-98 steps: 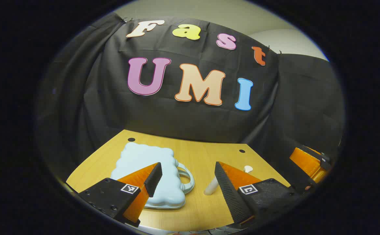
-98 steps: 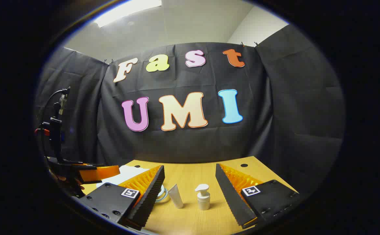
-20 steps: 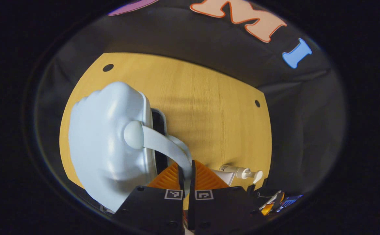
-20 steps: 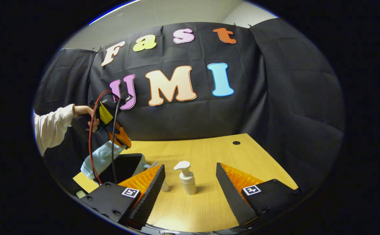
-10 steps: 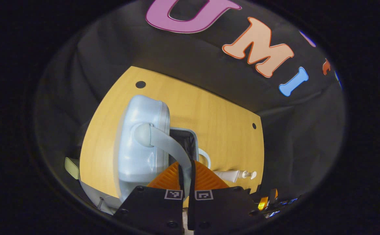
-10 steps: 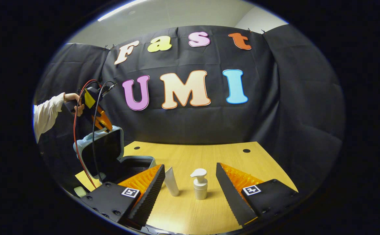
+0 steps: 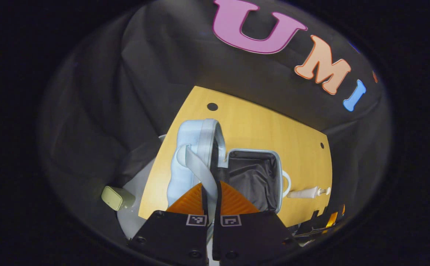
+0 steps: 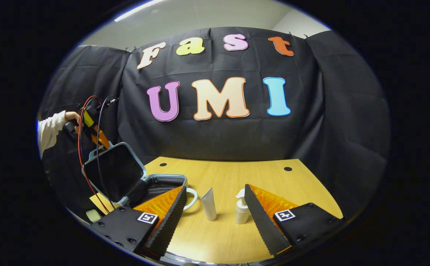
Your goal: First open the suitcase, pack the skin care products into it, and then close the suitcase.
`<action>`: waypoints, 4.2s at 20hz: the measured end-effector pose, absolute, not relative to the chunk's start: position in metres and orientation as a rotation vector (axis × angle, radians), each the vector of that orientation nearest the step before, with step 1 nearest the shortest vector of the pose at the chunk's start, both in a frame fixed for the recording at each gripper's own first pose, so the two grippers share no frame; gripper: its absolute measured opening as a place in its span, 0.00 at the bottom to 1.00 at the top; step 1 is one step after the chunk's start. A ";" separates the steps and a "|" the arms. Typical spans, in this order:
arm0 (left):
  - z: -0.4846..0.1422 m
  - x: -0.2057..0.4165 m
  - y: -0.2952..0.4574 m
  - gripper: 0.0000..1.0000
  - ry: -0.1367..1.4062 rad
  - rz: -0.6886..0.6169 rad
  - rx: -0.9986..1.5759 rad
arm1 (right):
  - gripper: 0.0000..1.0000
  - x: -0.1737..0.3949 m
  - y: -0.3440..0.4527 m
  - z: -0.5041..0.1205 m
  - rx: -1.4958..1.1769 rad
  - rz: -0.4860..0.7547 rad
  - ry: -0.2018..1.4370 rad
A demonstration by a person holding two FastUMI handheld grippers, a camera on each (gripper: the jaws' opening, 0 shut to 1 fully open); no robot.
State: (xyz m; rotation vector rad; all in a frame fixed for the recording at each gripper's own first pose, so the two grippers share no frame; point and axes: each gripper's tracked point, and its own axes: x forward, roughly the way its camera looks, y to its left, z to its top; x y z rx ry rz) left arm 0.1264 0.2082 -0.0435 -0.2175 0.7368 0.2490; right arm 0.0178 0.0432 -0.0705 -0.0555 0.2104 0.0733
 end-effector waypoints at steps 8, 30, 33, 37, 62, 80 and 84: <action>-0.101 0.117 0.313 0.00 0.699 0.270 -0.317 | 0.98 0.013 0.076 -0.082 -0.066 0.068 0.262; -0.211 0.087 0.391 0.97 0.683 0.395 -0.279 | 0.98 0.026 0.077 -0.114 -0.010 0.053 0.356; -0.157 0.086 0.370 0.97 0.536 0.410 -0.171 | 0.98 0.029 0.059 -0.111 -0.014 0.032 0.345; -0.095 0.088 0.278 0.96 0.384 0.284 -0.120 | 0.99 0.033 0.034 -0.110 -0.026 0.018 0.335; -0.213 0.211 -0.202 0.96 0.093 -0.110 -0.019 | 0.98 0.131 -0.048 -0.248 -0.091 0.256 0.415; -0.246 0.253 -0.194 0.29 0.201 -0.009 -0.021 | 0.62 0.157 -0.066 -0.287 -0.097 0.265 0.469; -0.191 0.230 -0.181 0.31 0.179 -0.058 -0.023 | 0.62 0.155 -0.069 -0.285 -0.136 0.245 0.491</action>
